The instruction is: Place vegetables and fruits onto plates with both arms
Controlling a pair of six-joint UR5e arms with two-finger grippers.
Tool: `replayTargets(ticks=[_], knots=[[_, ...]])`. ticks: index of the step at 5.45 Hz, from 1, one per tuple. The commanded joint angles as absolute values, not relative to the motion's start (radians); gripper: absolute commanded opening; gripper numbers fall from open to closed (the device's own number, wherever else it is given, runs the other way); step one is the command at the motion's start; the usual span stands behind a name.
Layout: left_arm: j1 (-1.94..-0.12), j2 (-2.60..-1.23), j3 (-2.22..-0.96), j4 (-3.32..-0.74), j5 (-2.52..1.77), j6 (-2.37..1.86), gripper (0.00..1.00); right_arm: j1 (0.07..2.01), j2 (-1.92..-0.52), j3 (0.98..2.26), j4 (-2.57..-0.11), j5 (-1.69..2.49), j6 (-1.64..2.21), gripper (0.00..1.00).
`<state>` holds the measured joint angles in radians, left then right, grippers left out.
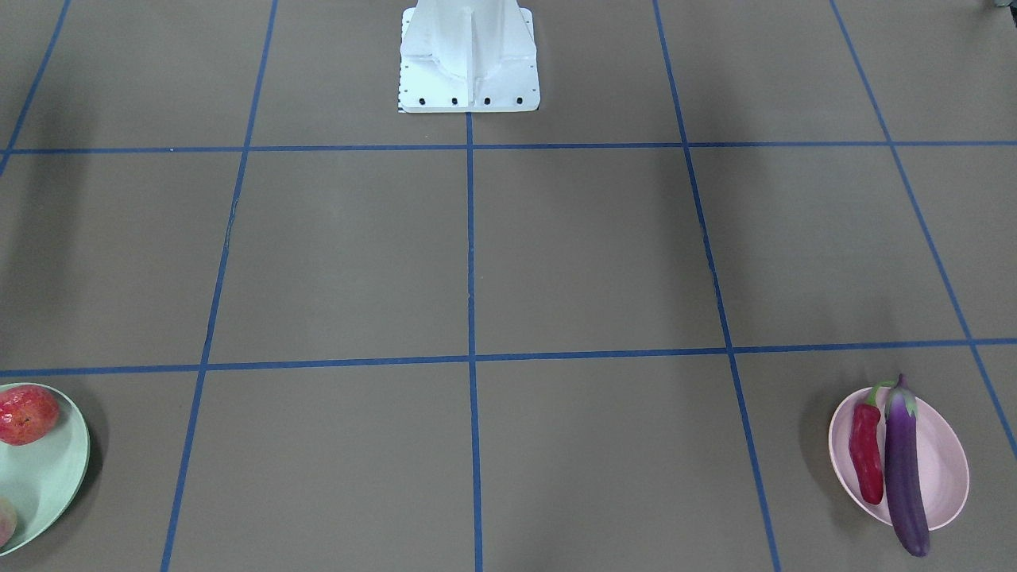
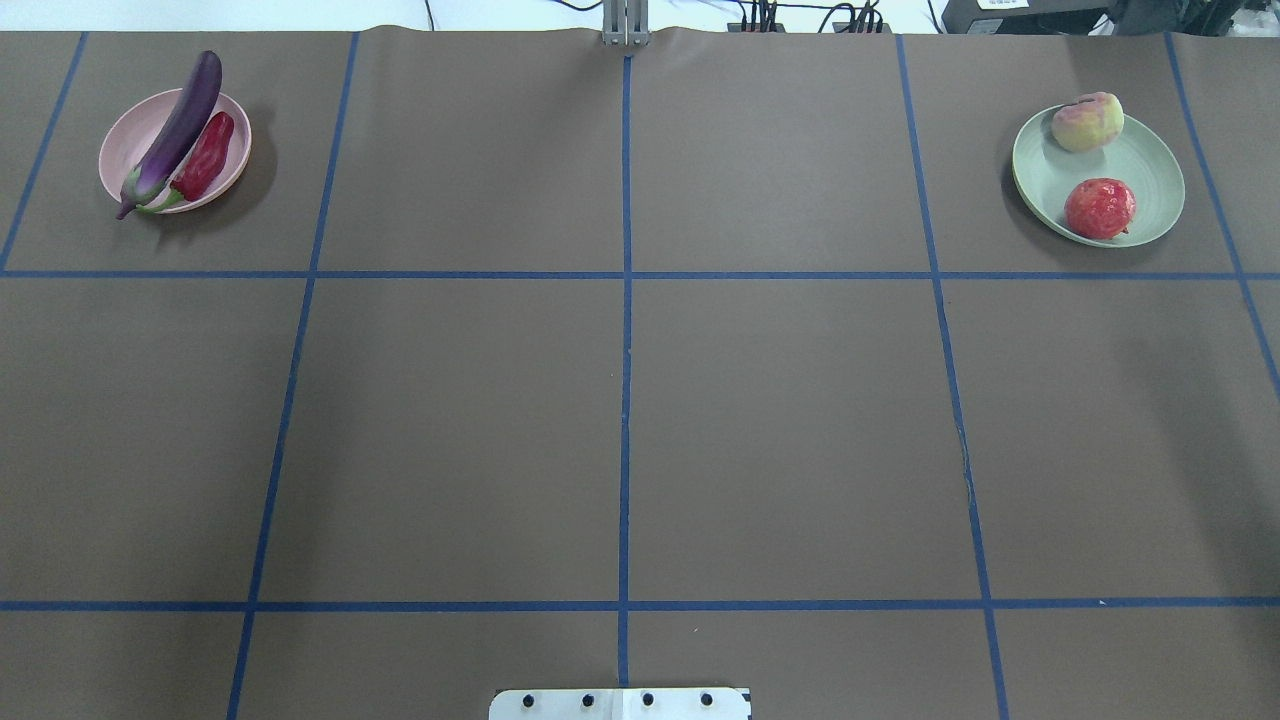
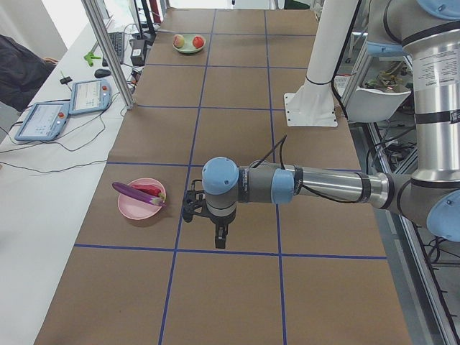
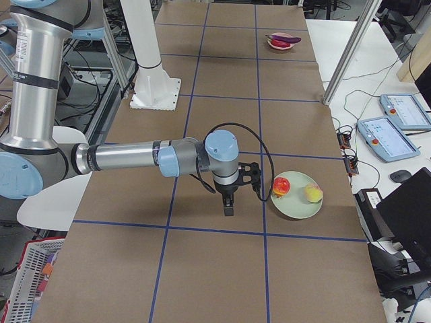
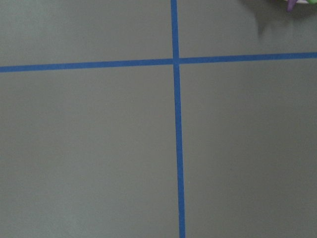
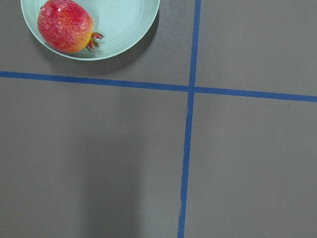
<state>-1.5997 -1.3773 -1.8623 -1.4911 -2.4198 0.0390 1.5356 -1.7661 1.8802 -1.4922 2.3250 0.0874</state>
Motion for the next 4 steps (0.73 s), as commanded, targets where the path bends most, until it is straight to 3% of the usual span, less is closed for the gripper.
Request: replayTargets(ticks=[1, 4], knots=[[-1.617, -1.368, -1.855, -1.491, -2.434, 0.038, 1.00, 1.536, -1.766, 1.881, -1.493, 2.324, 0.089, 1.00], [-1.614, -1.373, -1.859, -1.493, -2.329, 0.034, 1.00, 1.536, -1.766, 1.882, -1.491, 2.324, 0.089, 1.00]])
